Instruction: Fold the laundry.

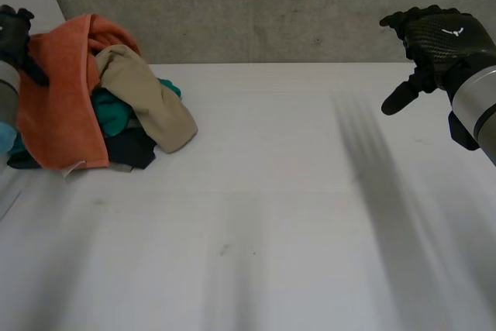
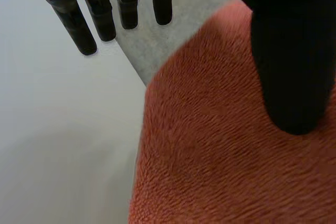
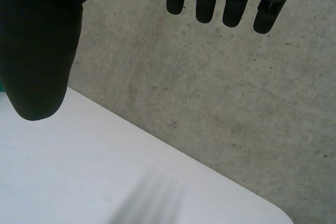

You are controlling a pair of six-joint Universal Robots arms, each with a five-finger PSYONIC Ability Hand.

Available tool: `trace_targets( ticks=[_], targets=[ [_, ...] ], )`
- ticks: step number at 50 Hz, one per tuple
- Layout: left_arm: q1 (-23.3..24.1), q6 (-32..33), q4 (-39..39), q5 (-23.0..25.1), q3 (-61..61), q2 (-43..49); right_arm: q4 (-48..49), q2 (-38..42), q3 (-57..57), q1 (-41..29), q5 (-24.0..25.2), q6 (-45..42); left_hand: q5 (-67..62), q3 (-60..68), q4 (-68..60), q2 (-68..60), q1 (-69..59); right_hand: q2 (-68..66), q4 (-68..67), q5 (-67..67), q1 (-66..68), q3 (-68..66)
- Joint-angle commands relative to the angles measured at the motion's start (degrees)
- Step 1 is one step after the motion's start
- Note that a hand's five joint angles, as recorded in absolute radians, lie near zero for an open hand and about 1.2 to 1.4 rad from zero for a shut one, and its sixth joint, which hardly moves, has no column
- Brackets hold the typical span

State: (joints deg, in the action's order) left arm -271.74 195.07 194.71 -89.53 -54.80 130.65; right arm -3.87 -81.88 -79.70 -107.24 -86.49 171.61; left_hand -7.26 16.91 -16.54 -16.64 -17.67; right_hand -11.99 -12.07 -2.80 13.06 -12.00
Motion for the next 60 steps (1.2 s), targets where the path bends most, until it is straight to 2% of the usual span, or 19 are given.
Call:
trace_targets(
  ticks=[1,4,11,15,16,22,27,28,32,39,43,46,47,50,57,60],
  targets=[
    [-0.46,-1.26,4.18,9.80,1.27,3.56,0.09,1.37,-0.02,0.28,0.01,-0.74,-59.54,59.88,-60.25,-60.15,-59.13,1.99,2.07,2.80,-3.06,2.00],
    [0.60,-2.50,4.36,10.25,0.83,2.68,0.09,1.64,-0.02,0.45,0.01,-1.71,-62.74,63.09,-63.46,-63.36,-62.33,1.99,2.07,2.80,-3.06,2.00],
    [5.08,-6.45,4.89,10.34,-2.59,-9.26,0.18,1.64,0.25,0.63,-0.08,-2.94,-62.74,63.09,-63.46,-63.36,-62.33,1.99,2.07,2.80,-3.06,2.00],
    [9.47,-11.36,5.50,10.25,-3.47,-17.61,0.18,1.55,0.68,0.72,0.01,-2.94,-62.74,63.09,-63.46,-63.36,-62.33,1.99,2.07,2.80,-3.06,2.00],
    [11.83,-14.25,5.76,10.34,-3.56,-20.24,0.18,1.55,0.77,0.72,0.01,-2.94,-62.74,63.09,-63.46,-63.36,-62.33,1.99,2.07,2.80,-3.06,2.00],
    [19.22,-23.76,5.85,10.78,-4.09,-25.18,0.18,0.76,1.30,0.72,0.09,-2.86,-62.74,63.09,-63.46,-63.36,-62.33,1.99,2.07,2.80,-3.06,2.00],
    [27.92,-27.46,5.85,10.78,-6.37,-24.22,0.18,-0.20,1.91,0.98,0.09,-2.86,-62.74,63.09,-63.46,-63.36,-62.33,1.99,2.07,2.80,-3.06,2.00],
    [31.24,-27.37,5.85,10.70,-7.25,-22.39,0.18,-0.38,1.92,0.98,0.09,-2.86,-62.74,63.09,-63.46,-63.36,-62.33,1.99,2.07,2.80,-3.06,2.00],
    [36.97,-26.67,5.24,10.08,-8.74,-15.54,0.09,-0.65,2.35,2.21,0.27,-3.12,-62.74,63.09,-63.46,-63.36,-62.33,1.99,2.07,2.80,-3.06,2.00],
    [40.93,-21.67,1.21,8.06,-9.19,-3.41,0.09,-0.73,2.44,3.62,0.36,-3.47,-62.74,63.09,-63.46,-63.36,-62.33,1.99,2.07,2.80,-3.06,2.00],
    [44.18,-19.47,-1.44,8.14,-9.62,-1.37,0.09,-0.73,2.44,3.62,0.36,-3.56,-59.94,60.28,-60.65,-60.55,-59.53,1.99,2.07,2.80,-3.06,2.00],
    [44.98,-19.20,-1.70,7.89,-10.07,-2.33,0.00,-0.73,2.44,3.53,0.88,-3.91,-4.75,5.09,-5.46,-5.36,-4.34,1.99,2.07,2.80,-3.06,2.00],
    [44.81,-19.11,-1.79,7.45,-10.33,-4.51,0.00,-0.73,2.44,3.53,0.97,-4.09,7.26,-6.91,6.54,6.64,7.67,1.99,2.07,2.80,-3.06,2.00],
    [43.50,-18.94,-1.62,7.44,-11.03,-8.03,-0.35,-0.47,2.18,3.35,1.67,-5.23,4.51,-4.17,3.80,3.89,4.92,1.99,2.07,2.80,-3.06,2.00],
    [35.59,-17.01,-2.14,7.35,-11.91,-12.88,-0.61,2.16,0.60,2.30,4.04,-10.58,4.35,-4.01,3.64,3.74,4.76,1.99,2.07,2.80,-3.06,2.00],
    [31.64,-14.11,-2.32,7.35,-12.26,-12.88,-0.61,3.92,-0.45,1.95,5.01,-12.96,4.18,-3.84,3.47,3.57,4.59,1.99,2.07,2.80,-3.06,2.00]
  ],
)
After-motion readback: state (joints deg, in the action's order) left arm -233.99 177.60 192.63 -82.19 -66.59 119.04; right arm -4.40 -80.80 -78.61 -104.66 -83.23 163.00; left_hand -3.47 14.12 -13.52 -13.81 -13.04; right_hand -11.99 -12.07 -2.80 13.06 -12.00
